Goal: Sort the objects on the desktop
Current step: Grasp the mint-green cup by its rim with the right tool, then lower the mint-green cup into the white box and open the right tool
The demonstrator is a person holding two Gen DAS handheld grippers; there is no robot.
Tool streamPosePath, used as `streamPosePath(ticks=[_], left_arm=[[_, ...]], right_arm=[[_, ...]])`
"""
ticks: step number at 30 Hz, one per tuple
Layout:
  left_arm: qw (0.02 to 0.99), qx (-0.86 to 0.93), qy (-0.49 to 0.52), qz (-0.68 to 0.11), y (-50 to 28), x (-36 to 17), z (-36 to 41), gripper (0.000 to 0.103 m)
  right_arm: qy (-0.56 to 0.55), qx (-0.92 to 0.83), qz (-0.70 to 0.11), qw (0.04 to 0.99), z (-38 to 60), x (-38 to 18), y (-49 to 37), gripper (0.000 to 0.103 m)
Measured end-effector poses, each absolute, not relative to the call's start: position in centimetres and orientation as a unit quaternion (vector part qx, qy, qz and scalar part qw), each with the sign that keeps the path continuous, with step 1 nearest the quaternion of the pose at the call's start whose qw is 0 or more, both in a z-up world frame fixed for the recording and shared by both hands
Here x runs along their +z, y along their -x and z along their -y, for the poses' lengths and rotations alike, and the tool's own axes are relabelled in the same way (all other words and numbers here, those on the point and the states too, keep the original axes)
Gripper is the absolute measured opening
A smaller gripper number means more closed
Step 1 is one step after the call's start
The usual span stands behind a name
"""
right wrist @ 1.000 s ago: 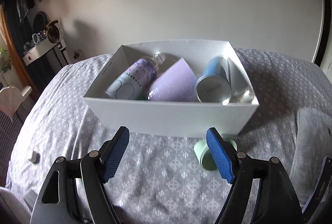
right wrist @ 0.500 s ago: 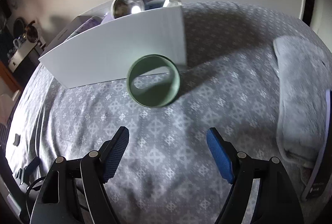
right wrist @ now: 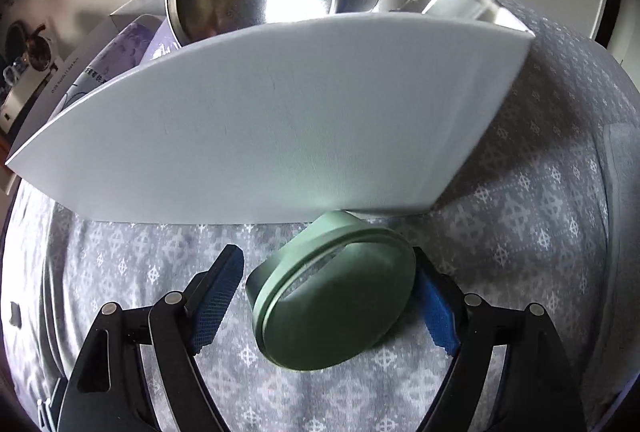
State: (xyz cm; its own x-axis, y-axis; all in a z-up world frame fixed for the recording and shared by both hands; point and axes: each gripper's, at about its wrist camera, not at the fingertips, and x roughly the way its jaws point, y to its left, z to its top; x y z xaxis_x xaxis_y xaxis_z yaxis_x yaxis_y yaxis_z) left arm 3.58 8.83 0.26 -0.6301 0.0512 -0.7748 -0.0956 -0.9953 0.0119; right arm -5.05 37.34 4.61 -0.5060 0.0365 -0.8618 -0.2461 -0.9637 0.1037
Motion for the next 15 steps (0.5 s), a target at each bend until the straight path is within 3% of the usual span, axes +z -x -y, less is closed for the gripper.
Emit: streamPosePath(ticks=[2,15], left_arm=[[0.041,0.902,0.428,-0.026,-3.6,0.3,-8.8,0.103],[0.041,0.902,0.428,-0.026,-3.6,0.3,-8.8,0.103]], right_arm=[[0.484,0.864,-0.109,0.087,-37.3,4.7,4.7,0.077],[0.447,0.889,-0.091,0.048,-33.7,7.1,-2.9,0.076]])
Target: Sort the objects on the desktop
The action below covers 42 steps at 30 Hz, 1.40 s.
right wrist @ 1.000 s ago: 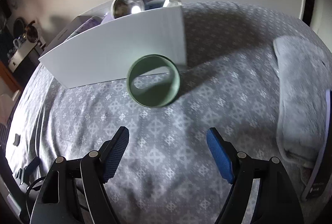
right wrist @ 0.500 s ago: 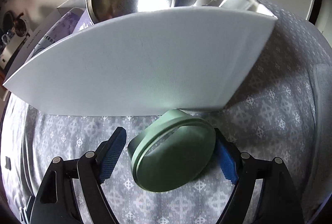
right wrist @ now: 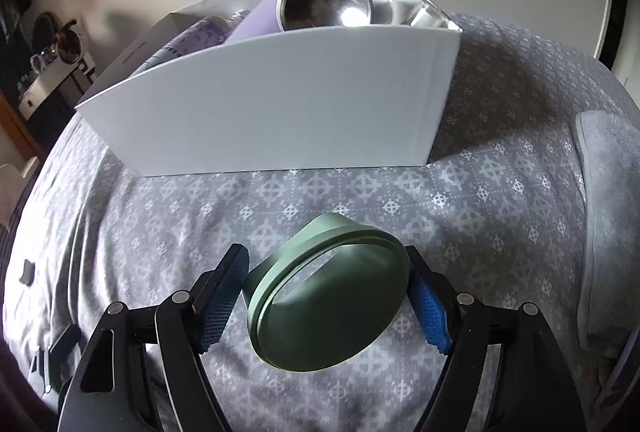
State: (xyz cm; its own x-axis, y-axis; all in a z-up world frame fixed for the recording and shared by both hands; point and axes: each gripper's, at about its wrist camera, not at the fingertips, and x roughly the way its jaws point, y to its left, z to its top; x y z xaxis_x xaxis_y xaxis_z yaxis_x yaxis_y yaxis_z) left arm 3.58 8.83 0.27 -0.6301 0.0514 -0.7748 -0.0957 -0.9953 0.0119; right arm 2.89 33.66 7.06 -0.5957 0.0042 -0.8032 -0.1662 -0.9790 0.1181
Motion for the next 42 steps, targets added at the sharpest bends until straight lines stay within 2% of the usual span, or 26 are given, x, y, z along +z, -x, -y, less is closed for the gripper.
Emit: streamPosePath(ticks=[3,9,14,18,23,29,31,36,40,42], left_arm=[[0.041,0.902,0.428,-0.026,-3.6,0.3,-8.8,0.103],[0.041,0.902,0.428,-0.026,-3.6,0.3,-8.8,0.103],[0.041,0.902,0.428,-0.026,-3.6,0.3,-8.8,0.103],[0.041,0.902,0.428,-0.026,-3.6,0.3,-8.8,0.103],[0.041,0.902,0.428,-0.026,-3.6,0.3,-8.8,0.103],[0.041,0.902,0.428,-0.026,-3.6,0.3,-8.8,0.103],[0.041,0.902,0.428,-0.026,-3.6,0.3,-8.8,0.103],[0.041,0.902,0.428,-0.026,-3.6,0.3,-8.9,0.103],[0.041,0.902,0.428,-0.026,-3.6,0.3,-8.9,0.103],[0.041,0.902,0.428,-0.026,-3.6,0.3,-8.9,0.103]], right_arm=[[0.424,0.901,-0.083,0.031,-33.1,9.2,-3.9,0.076],[0.35,0.935,-0.057,0.015,-30.2,17.0,-3.6,0.076],[0.324,0.945,-0.042,0.036,-29.1,22.0,1.0,0.076],[0.328,0.941,-0.049,0.061,-29.4,23.9,5.7,0.076],[0.36,0.928,-0.031,0.088,-29.2,22.7,11.5,0.076],[0.397,0.911,0.018,0.108,-28.9,19.2,13.7,0.077],[0.397,0.91,0.031,0.115,-28.8,18.4,13.5,0.078],[0.379,0.916,0.045,0.127,-28.6,18.1,11.5,0.087],[0.366,0.922,0.0,0.123,-29.5,18.6,7.4,0.09],[0.363,0.923,-0.019,0.123,-30.2,18.4,4.9,0.096]])
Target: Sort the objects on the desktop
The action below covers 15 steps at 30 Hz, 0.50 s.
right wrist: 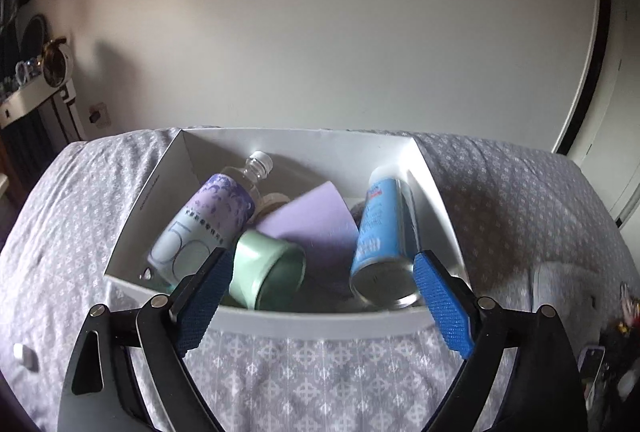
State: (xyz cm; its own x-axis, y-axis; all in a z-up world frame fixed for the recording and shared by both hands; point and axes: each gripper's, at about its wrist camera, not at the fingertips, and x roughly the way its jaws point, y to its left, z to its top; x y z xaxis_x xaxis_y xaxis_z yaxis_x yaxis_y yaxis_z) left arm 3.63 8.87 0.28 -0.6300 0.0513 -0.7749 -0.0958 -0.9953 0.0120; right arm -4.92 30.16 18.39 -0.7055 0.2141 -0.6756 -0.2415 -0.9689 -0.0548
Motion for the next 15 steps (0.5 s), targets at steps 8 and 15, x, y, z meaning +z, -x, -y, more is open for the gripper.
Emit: streamPosePath(ticks=[8,15], left_arm=[[0.041,0.902,0.428,-0.026,-3.6,0.3,-8.9,0.103],[0.041,0.902,0.428,-0.026,-3.6,0.3,-8.9,0.103]], right_arm=[[0.403,0.897,-0.096,0.155,-34.7,11.9,-5.8,0.098],[0.442,0.874,-0.117,0.164,-36.0,4.7,-10.0,0.099]])
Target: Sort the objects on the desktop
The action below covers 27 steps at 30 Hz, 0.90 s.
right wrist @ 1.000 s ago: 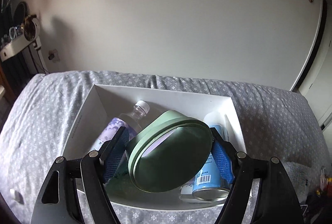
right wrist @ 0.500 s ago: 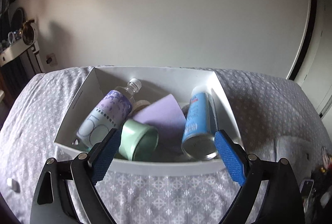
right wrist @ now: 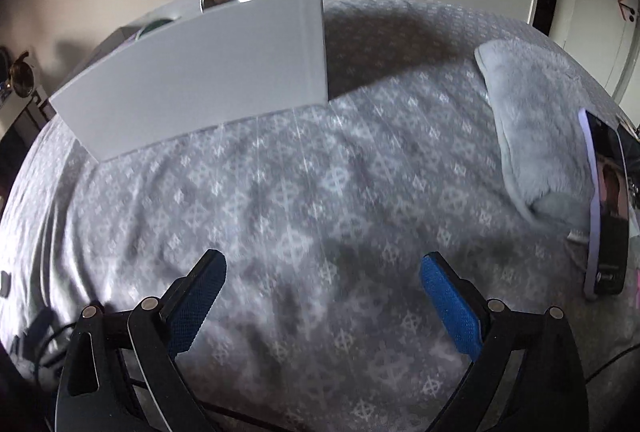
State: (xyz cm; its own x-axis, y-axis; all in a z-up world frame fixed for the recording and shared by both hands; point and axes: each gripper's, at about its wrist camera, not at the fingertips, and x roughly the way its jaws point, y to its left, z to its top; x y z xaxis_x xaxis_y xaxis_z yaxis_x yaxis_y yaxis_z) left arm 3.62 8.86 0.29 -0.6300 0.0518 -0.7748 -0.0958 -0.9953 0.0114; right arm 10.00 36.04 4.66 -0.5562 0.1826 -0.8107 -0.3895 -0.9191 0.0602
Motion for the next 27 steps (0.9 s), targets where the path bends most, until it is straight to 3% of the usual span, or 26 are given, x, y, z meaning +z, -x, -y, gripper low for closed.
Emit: streamPosePath(ticks=[4,27], left_arm=[[0.041,0.902,0.428,-0.026,-3.6,0.3,-8.9,0.103],[0.041,0.902,0.428,-0.026,-3.8,0.3,-8.9,0.103]], right_arm=[[0.438,0.881,-0.055,0.169,-34.5,2.8,-10.0,0.103],[0.431,0.885,-0.055,0.169,-33.9,2.7,-10.1,0.103]])
